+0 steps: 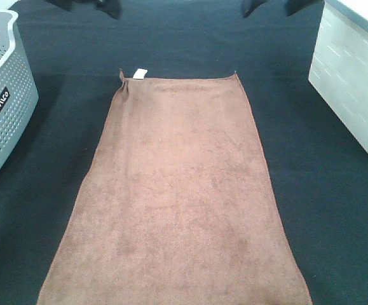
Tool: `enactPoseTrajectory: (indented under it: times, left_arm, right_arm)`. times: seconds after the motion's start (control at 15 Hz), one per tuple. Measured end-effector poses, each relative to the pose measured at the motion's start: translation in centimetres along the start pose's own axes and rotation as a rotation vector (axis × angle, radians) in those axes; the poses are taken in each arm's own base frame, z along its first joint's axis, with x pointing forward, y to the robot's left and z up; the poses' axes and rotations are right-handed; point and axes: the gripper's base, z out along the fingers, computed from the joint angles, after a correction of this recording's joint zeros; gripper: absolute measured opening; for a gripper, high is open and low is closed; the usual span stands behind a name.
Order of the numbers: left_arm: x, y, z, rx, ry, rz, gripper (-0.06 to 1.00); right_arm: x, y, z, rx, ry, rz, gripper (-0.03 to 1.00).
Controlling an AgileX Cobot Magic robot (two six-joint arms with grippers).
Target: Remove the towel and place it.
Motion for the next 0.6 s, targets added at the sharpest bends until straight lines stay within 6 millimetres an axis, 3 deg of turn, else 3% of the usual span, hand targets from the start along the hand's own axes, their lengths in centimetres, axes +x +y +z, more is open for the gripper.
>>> enactPoseTrajectory:
  times: [0.13,0.27,0.47,0.6]
  left_arm:
    - [0.0,1.8,-2.4,-0.067,0.047,-0.043,0.91]
    - [1.0,7.1,-5.2,-0.17,0.143,-0.149,0.91]
    - [2.7,11.8,-8.0,-0.216,0.243,-0.239,0.91]
    - [3.0,13.1,-9.9,-0.22,0.227,-0.256,0.91]
  right_arm:
    - [0.4,-0.1,-2.1,0.039,0.046,0.016,0.86]
    - [0.8,-0.4,-5.0,0.067,0.076,0.047,0.86]
    - [0.8,-1.5,-9.2,0.071,0.009,0.128,0.86]
    - [1.6,-1.3,-12.2,0.063,-0.028,0.149,0.86]
